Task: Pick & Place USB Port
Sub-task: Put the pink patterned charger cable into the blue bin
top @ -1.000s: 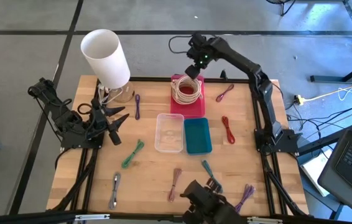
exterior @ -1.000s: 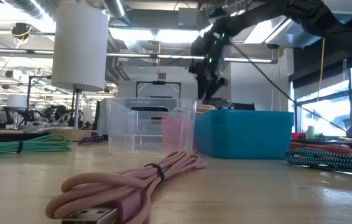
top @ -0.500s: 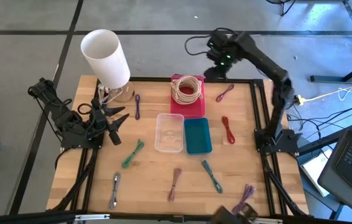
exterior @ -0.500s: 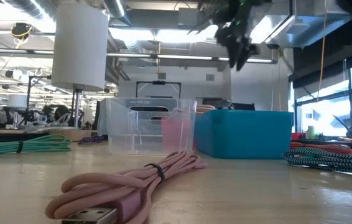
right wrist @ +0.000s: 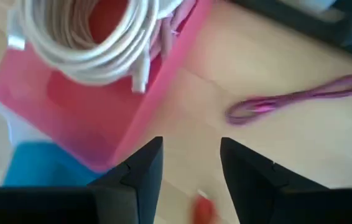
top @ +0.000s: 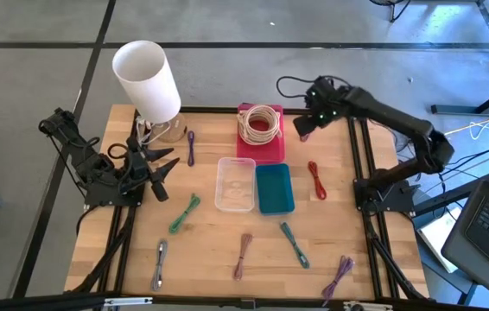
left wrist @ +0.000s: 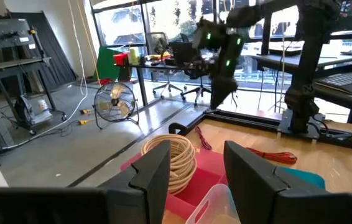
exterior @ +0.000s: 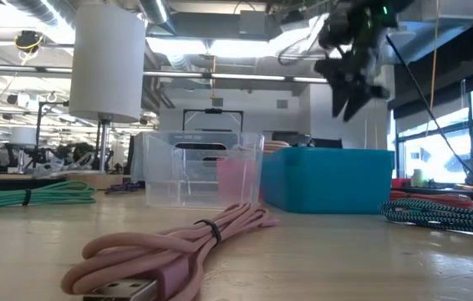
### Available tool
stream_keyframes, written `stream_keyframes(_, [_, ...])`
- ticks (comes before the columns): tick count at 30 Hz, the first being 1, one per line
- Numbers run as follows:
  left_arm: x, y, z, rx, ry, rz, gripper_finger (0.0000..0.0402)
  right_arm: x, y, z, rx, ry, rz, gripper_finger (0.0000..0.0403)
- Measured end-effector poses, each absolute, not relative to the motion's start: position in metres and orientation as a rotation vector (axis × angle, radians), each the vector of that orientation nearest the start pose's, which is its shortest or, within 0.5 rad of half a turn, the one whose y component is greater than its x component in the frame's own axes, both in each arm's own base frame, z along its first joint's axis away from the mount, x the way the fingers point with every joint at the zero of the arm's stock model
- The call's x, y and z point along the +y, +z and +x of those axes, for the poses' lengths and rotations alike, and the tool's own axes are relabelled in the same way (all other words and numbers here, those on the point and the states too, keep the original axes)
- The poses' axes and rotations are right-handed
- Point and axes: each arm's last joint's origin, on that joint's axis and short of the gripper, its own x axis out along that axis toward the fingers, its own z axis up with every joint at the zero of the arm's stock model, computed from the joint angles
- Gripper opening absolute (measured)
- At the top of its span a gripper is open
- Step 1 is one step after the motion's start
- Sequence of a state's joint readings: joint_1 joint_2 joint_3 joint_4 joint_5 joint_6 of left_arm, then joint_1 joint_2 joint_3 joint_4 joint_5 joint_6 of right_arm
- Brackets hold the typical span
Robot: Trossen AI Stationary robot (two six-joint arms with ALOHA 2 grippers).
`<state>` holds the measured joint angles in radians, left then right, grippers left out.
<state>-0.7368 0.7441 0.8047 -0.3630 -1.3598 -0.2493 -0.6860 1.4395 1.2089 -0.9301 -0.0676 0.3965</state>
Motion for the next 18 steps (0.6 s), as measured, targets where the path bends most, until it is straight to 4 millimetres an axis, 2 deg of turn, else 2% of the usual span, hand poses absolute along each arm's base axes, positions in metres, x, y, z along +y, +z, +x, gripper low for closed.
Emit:
stream_keyframes(4, [-0.071, 0.335, 0.121, 0.075, 0.63, 0.026, 0.0143, -0.187, 0.239, 0.205, 0.906, -0.819, 0.947, 0.016])
stream_keyframes(8, [-0.071, 0.335, 0.121, 0.078, 0.618, 0.023, 0.0143, -0.196, 0.208, 0.182, 0.928, -0.939, 1.088, 0.0156])
stream_keyframes(13, [-0.071, 0.335, 0.121, 0.079, 0.615, 0.024, 0.0143, -0.204, 0.192, 0.16, 0.893, -1.042, 1.197, 0.0152])
stream_keyframes(18, [-0.071, 0.335, 0.121, 0.087, 0.615, 0.047, 0.0143, -0.216, 0.195, 0.162, 0.733, -1.085, 1.237, 0.0151])
